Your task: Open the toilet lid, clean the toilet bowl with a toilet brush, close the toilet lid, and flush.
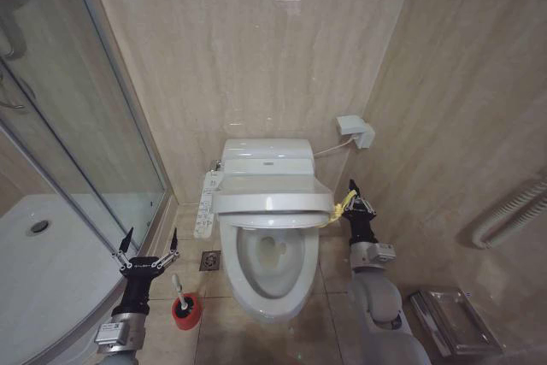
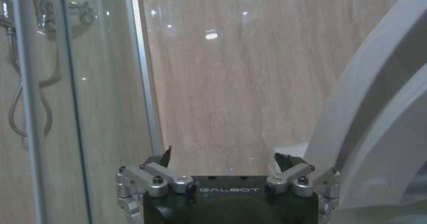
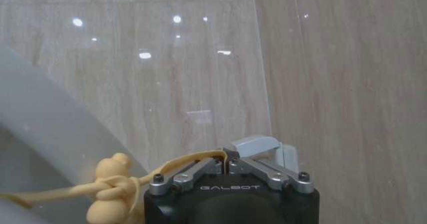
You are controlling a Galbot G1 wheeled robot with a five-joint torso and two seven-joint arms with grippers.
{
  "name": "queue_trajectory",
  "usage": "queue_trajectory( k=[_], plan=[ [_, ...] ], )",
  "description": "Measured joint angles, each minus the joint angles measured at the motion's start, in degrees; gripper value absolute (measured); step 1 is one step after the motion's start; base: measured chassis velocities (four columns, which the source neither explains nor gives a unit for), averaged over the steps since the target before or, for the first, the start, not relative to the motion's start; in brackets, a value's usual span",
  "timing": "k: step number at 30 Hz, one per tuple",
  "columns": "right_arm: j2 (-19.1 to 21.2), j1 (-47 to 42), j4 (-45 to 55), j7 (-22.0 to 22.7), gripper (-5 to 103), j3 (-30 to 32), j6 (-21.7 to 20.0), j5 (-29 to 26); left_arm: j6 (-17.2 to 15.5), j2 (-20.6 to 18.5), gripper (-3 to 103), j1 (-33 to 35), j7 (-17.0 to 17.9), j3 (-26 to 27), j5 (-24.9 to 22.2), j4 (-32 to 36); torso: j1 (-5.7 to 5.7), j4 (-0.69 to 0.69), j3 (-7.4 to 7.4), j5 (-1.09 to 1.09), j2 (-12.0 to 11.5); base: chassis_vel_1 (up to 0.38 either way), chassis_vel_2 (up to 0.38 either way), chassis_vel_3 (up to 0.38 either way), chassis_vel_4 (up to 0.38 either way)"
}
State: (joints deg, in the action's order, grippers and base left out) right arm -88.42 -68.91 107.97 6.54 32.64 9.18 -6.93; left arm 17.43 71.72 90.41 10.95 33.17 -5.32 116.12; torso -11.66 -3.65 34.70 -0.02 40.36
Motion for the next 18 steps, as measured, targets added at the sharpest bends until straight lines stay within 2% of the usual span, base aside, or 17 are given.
queue_trajectory(
  k=[5,11,18],
  plan=[
    [0.24,0.78,0.0,1.33,1,0.1,-0.76,1.48,0.0,0.0,100,0.02,0.0,0.0,0.0,0.0,0.06,-0.02,-0.02,0.02,0.01,0.026,-0.051,-0.029,0.029],
    [2.42,4.74,-1.62,3.02,1,-0.47,-4.36,2.88,0.0,0.0,100,0.02,0.0,0.0,0.0,0.0,0.06,0.0,-0.02,0.02,0.02,0.008,-0.01,-0.008,0.004],
    [6.93,12.86,-7.92,4.33,1,-1.43,-6.28,-0.48,0.0,0.0,100,0.01,0.0,0.0,0.0,0.0,0.04,0.02,-0.02,0.01,0.02,0.0,0.0,0.0,0.0]
  ],
)
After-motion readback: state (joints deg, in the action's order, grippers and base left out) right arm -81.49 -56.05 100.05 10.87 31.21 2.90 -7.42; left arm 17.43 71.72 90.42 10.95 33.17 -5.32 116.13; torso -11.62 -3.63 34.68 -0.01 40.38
